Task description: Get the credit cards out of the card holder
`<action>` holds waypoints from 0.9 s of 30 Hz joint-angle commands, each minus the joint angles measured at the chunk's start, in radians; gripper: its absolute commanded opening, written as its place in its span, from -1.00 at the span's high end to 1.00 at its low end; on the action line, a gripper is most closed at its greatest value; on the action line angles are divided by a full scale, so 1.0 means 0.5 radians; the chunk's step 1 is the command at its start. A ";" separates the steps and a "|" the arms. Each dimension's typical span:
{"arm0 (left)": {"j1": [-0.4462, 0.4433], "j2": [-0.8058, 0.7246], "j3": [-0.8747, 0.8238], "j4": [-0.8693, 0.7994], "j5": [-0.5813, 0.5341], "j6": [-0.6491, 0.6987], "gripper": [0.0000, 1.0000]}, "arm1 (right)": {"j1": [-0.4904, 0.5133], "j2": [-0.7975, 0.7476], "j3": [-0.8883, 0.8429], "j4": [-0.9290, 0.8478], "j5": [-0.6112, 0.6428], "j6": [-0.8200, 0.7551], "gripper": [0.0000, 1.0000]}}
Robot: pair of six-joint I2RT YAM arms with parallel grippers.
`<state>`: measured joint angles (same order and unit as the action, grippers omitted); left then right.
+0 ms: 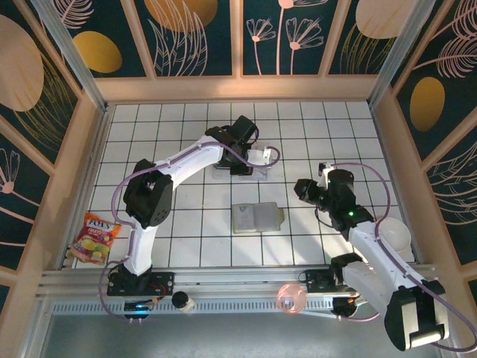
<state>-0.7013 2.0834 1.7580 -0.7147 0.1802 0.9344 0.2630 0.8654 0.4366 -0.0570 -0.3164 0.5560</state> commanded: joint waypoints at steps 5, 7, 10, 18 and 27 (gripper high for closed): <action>0.020 0.063 -0.018 0.036 -0.001 0.058 1.00 | -0.018 0.012 0.069 0.062 -0.033 -0.014 0.69; 0.023 0.073 -0.029 0.056 -0.027 0.055 1.00 | -0.020 0.009 0.072 0.060 -0.033 -0.016 0.69; 0.021 0.087 -0.037 0.088 -0.049 0.031 1.00 | -0.021 0.013 0.078 0.060 -0.037 -0.015 0.69; 0.021 0.101 -0.038 0.149 -0.087 -0.031 1.00 | -0.026 0.011 0.096 0.041 -0.037 -0.020 0.69; 0.019 0.085 -0.107 0.250 -0.136 -0.092 1.00 | -0.034 0.014 0.084 0.050 -0.039 -0.011 0.69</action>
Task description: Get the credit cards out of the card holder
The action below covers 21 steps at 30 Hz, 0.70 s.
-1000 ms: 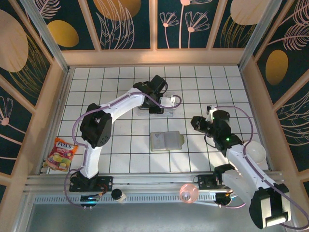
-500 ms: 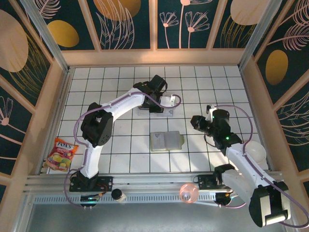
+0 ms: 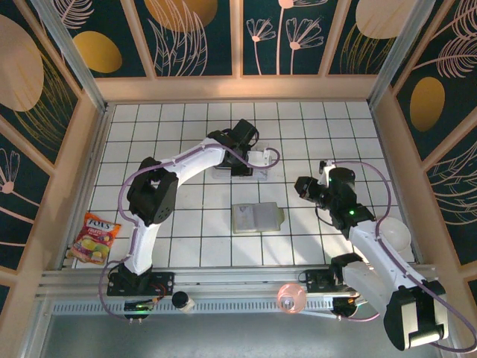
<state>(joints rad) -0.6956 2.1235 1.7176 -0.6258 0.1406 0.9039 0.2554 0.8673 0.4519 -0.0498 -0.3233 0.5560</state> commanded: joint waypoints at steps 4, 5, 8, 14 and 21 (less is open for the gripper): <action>0.008 0.001 -0.033 0.121 -0.077 -0.062 0.85 | -0.018 0.007 0.049 0.033 -0.025 -0.011 0.69; 0.008 -0.001 -0.033 0.131 -0.082 -0.071 0.79 | -0.020 0.007 0.050 0.034 -0.025 -0.011 0.69; 0.008 -0.012 -0.036 0.167 -0.091 -0.101 0.66 | -0.020 0.005 0.047 0.039 -0.034 -0.008 0.69; 0.009 -0.077 -0.039 0.294 -0.159 -0.215 0.55 | -0.021 0.005 0.044 0.045 -0.071 -0.001 0.67; 0.078 -0.286 0.084 0.494 -0.012 -0.758 0.42 | 0.137 0.088 0.054 0.039 -0.084 -0.082 0.26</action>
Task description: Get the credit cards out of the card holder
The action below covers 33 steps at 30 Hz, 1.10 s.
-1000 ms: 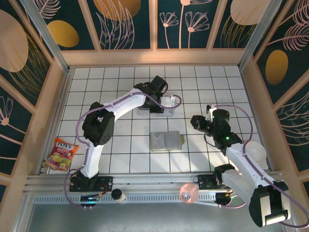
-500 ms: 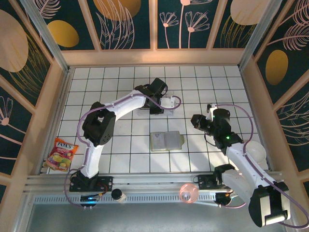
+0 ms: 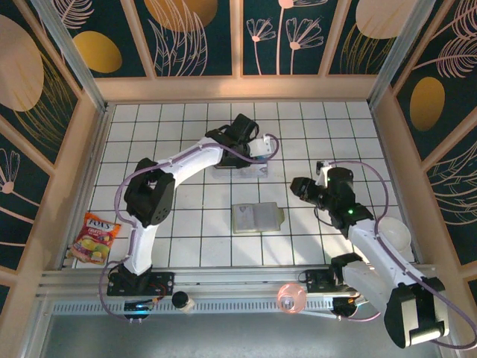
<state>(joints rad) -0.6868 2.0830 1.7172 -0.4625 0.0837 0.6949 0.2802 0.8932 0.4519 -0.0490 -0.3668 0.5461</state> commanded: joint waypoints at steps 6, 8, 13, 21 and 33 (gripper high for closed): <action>0.135 -0.850 -0.625 1.079 0.213 -1.065 -0.24 | 0.495 0.216 0.106 0.032 0.286 -0.126 0.07; 0.134 -1.075 -0.941 1.435 0.174 -1.319 -0.49 | 0.627 0.308 0.132 0.026 0.359 -0.145 0.04; 0.138 -1.509 -1.552 1.851 -0.140 -1.909 -0.96 | 0.967 0.578 0.261 -0.037 0.577 -0.222 0.01; 0.150 -2.029 -2.227 1.709 -0.516 -2.566 -0.98 | 1.389 1.087 0.581 -0.188 0.943 -0.323 -0.01; 0.170 -2.544 -2.732 1.453 -0.318 -2.898 -0.96 | 1.635 1.514 0.877 -0.446 1.278 -0.307 0.07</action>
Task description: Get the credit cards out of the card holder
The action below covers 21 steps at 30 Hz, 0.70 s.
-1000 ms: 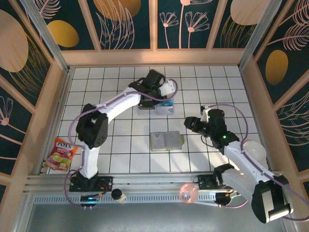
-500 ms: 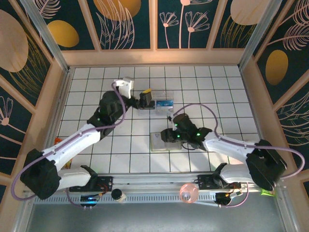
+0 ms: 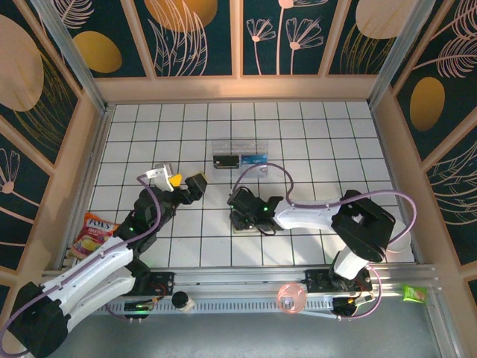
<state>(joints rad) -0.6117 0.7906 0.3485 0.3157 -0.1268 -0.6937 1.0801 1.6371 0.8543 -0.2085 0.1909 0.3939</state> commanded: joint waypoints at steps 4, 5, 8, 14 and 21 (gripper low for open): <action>0.056 0.202 -0.012 -0.077 0.275 -0.158 -0.83 | 0.058 0.042 0.088 -0.159 0.177 0.013 0.11; 0.068 0.245 -0.015 -0.059 0.316 -0.162 -0.82 | 0.058 0.053 0.092 -0.161 0.168 0.015 0.11; 0.081 0.329 -0.015 -0.022 0.394 -0.165 -0.77 | 0.060 0.102 0.103 -0.163 0.163 0.019 0.19; 0.078 0.457 -0.001 -0.031 0.538 -0.093 -0.57 | 0.060 0.122 0.084 -0.106 0.161 0.046 0.59; 0.057 0.668 -0.007 0.082 0.782 -0.083 -0.11 | -0.001 -0.057 -0.044 0.196 0.067 0.070 0.96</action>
<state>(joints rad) -0.5781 1.0939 0.3473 0.3027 0.1825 -0.7418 1.0931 1.6596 0.8589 -0.1902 0.2337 0.4114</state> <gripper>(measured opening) 0.579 0.042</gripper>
